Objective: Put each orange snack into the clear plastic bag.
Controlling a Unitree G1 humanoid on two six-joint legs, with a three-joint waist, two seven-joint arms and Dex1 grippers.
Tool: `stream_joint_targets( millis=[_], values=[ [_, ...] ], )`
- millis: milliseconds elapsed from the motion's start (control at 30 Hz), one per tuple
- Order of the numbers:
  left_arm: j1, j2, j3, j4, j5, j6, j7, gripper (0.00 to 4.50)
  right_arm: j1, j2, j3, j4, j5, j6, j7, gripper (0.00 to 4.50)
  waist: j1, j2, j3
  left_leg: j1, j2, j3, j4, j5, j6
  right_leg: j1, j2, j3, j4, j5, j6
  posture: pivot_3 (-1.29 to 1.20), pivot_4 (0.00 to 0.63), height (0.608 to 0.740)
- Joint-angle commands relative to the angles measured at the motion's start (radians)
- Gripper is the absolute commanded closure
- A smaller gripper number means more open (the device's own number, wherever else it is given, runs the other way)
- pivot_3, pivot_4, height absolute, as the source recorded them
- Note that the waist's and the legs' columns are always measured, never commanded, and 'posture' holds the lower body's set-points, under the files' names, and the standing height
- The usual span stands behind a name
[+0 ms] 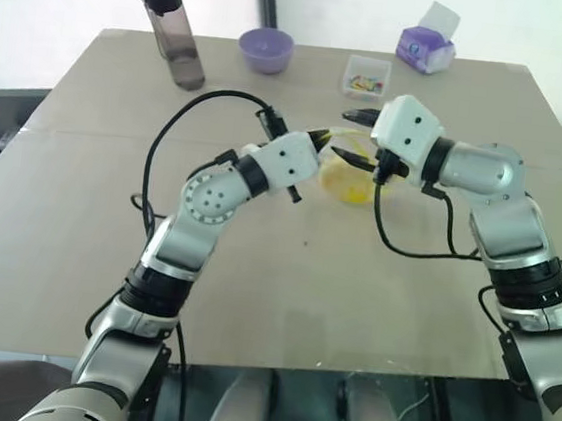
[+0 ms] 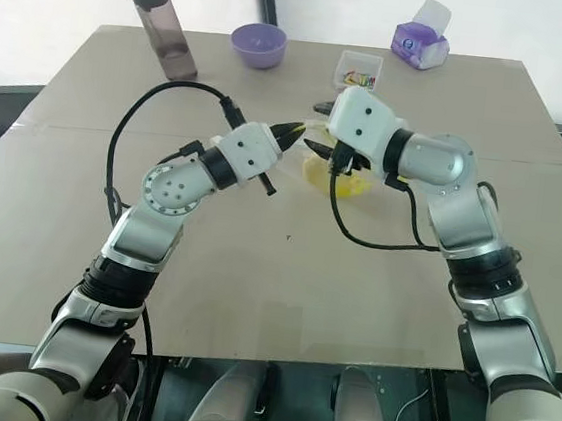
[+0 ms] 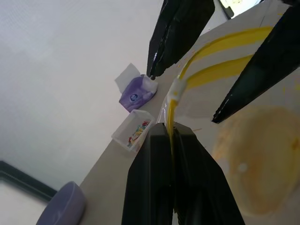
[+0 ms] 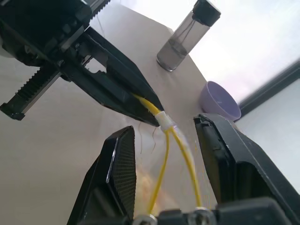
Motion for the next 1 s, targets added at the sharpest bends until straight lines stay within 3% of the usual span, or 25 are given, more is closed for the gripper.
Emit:
stream_joint_targets(
  millis=[33,133,233,767,1000],
  values=[
    [0.001,0.025,-0.018,-0.039,0.032,-0.037,-0.004,4.5,-0.033,0.013,-0.005,-0.01,-0.009,-0.044,-0.015,2.19,-0.001,0.0,0.0,0.0,0.0,0.0,0.0,0.0,0.0,0.0,0.0,0.0,0.0,0.0,0.0,0.0,0.15,0.74],
    [0.009,0.027,-0.016,-0.037,0.028,-0.037,-0.001,4.5,-0.035,0.019,-0.001,0.004,-0.017,-0.064,-0.009,2.19,-0.001,0.0,0.0,0.0,0.0,0.001,0.0,0.0,0.0,0.0,0.0,0.0,0.0,0.0,0.0,0.0,0.15,0.74],
    [0.01,0.03,-0.015,-0.039,0.026,-0.037,-0.003,4.5,-0.034,0.019,0.003,0.019,-0.023,-0.082,-0.004,2.94,-0.001,0.0,0.0,0.0,0.0,0.001,0.0,0.0,0.0,0.0,0.0,0.0,0.0,0.0,0.0,0.0,0.15,0.74],
    [0.008,0.03,-0.015,-0.035,0.03,-0.039,0.003,4.5,-0.005,-0.026,-0.001,-0.014,0.006,-0.063,0.09,2.94,-0.001,0.0,0.0,0.0,0.0,0.001,0.001,0.0,0.0,-0.001,0.0,0.001,0.002,0.0,0.0,0.0,0.15,0.74],
    [0.01,0.027,-0.017,-0.042,0.029,-0.036,0.003,4.5,-0.016,-0.026,-0.007,0.017,-0.022,-0.08,0.065,2.94,-0.001,0.0,0.0,0.0,0.0,0.002,0.002,0.0,0.0,-0.002,0.0,0.002,0.006,0.0,0.0,0.0,0.15,0.74]
  ],
)
